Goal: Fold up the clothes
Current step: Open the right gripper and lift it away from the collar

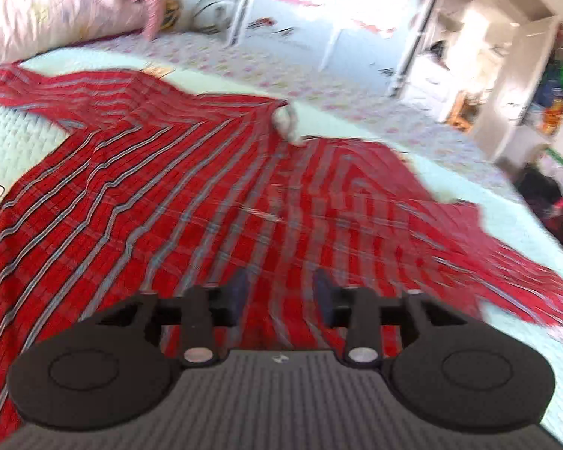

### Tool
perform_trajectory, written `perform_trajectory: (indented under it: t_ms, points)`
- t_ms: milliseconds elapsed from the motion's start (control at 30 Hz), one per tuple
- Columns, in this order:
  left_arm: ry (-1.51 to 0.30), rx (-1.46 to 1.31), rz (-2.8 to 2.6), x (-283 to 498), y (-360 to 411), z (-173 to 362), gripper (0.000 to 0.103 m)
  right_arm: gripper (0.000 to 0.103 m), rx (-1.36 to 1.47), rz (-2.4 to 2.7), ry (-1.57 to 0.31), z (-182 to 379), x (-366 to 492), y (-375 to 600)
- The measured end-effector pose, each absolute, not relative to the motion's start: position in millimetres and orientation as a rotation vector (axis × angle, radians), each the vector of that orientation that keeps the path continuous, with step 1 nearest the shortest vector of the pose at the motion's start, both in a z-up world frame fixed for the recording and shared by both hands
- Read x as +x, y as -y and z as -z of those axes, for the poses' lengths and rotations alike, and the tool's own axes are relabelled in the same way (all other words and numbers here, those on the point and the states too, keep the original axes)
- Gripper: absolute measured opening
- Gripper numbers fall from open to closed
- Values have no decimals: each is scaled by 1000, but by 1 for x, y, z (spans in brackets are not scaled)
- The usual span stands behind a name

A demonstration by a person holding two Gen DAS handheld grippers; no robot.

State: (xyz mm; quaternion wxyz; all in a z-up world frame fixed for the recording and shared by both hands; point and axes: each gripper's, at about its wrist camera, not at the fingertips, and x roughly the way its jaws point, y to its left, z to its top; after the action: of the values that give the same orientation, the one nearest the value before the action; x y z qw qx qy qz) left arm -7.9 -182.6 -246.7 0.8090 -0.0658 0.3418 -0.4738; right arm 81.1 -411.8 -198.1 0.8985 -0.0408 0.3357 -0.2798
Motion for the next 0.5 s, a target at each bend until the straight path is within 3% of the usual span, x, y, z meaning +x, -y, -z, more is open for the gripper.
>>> perform_trajectory:
  t_ms: [233, 300, 333, 367, 500]
  points:
    - [-707, -122, 1012, -14, 182, 244, 60, 51, -46, 567, -749, 219, 16, 374]
    - [-696, -110, 1011, -16, 182, 243, 60, 46, -25, 580, -764, 230, 20, 372]
    - [-694, -105, 1009, -16, 182, 243, 60, 36, -13, 588, -772, 234, 23, 374]
    - [-693, -101, 1006, -16, 182, 243, 60, 0, -1, 595, -780, 238, 26, 375]
    - [-693, -104, 995, -14, 180, 243, 60, 1, 36, 623, -779, 239, 29, 374]
